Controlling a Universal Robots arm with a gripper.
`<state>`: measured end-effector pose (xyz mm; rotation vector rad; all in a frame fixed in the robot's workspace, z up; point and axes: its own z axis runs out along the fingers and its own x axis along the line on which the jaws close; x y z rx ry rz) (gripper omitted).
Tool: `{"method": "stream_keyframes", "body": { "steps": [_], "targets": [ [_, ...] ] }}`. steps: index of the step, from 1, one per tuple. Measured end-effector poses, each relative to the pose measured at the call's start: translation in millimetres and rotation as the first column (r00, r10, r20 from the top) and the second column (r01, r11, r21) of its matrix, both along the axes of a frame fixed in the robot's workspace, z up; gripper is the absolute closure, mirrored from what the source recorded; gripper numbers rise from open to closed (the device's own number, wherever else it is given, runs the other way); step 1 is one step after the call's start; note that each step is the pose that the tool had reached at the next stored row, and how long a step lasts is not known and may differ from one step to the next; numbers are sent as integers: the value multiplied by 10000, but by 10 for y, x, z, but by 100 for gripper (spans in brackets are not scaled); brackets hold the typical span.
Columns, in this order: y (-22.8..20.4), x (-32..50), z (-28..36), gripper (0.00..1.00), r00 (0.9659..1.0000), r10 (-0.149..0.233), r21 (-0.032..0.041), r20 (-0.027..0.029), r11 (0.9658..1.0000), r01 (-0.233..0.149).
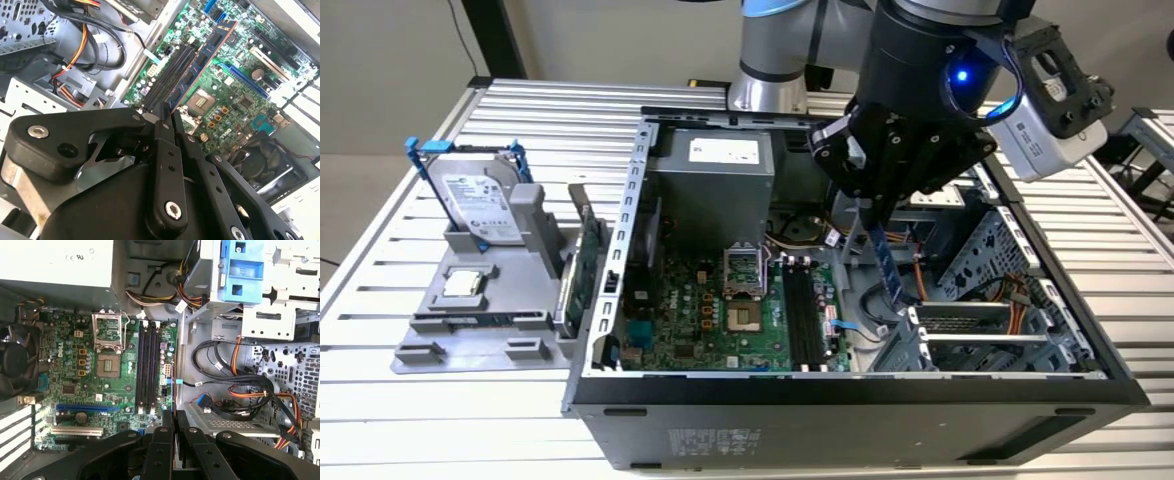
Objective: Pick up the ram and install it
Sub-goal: 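Insert the ram into the slot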
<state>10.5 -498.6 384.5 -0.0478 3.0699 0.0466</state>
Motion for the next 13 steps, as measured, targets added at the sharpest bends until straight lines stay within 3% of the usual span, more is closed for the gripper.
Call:
{"method": "stream_keyframes", "body": {
  "steps": [9,13],
  "targets": [
    [63,-1,-8,100,9998,-204,67,-15,9998,204],
    [159,0,-10,100,9998,-223,66,-16,9997,223]
  ]
}}
